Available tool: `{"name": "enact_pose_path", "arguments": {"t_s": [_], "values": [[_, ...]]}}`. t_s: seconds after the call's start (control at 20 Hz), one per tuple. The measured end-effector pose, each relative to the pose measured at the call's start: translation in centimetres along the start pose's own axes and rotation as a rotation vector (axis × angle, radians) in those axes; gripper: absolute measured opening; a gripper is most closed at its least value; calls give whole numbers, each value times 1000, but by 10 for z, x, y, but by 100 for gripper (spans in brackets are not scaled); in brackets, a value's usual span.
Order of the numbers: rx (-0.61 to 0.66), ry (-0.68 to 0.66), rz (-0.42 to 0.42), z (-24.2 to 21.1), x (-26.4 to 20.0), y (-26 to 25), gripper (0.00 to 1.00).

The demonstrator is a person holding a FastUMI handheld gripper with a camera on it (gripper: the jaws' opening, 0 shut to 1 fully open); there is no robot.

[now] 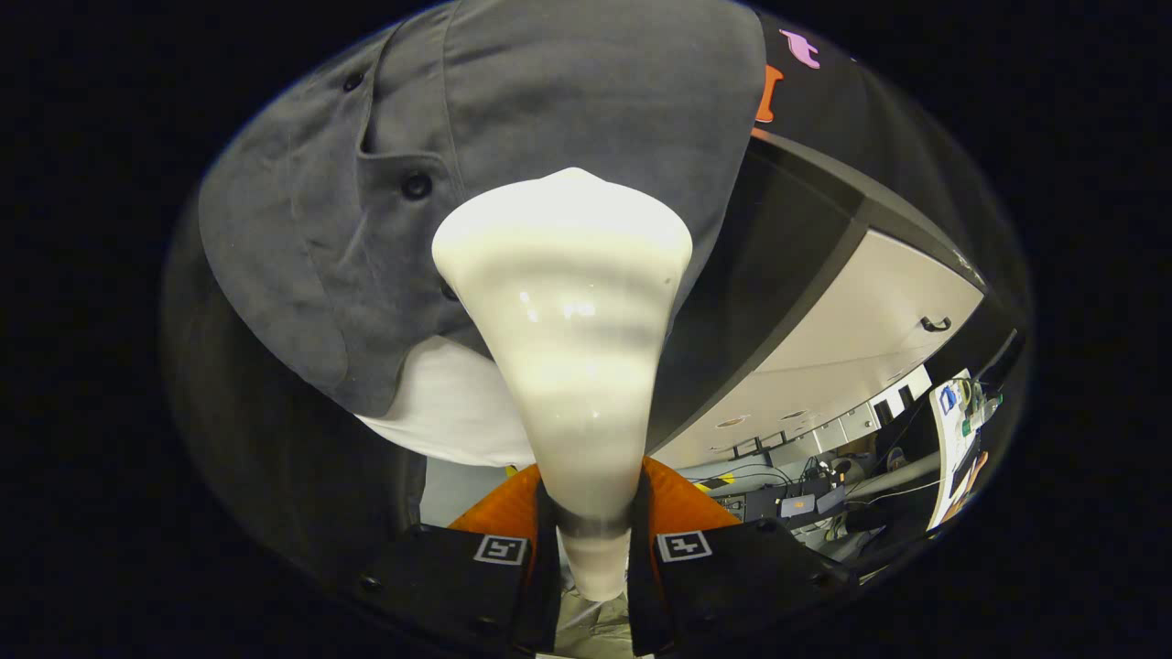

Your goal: Iron the clothes twice with a garment steamer, once on the left side and once on the right side.

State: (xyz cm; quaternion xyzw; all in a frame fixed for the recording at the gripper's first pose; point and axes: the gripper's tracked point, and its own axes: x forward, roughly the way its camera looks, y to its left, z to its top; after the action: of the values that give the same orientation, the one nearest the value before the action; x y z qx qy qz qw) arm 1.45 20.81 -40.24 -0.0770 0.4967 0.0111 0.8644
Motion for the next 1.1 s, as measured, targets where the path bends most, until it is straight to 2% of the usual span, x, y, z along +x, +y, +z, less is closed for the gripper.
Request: {"name": "enact_pose_path", "arguments": {"t_s": [0.25, 0.7, 0.9, 1.1], "values": [[16, -89, -19, 39, -46, -6, 38], [14, -279, -39, 131, -141, 14, 38], [9, -366, -32, 170, -176, 33, 37], [-15, -438, 7, 200, -202, 73, 37]]}}
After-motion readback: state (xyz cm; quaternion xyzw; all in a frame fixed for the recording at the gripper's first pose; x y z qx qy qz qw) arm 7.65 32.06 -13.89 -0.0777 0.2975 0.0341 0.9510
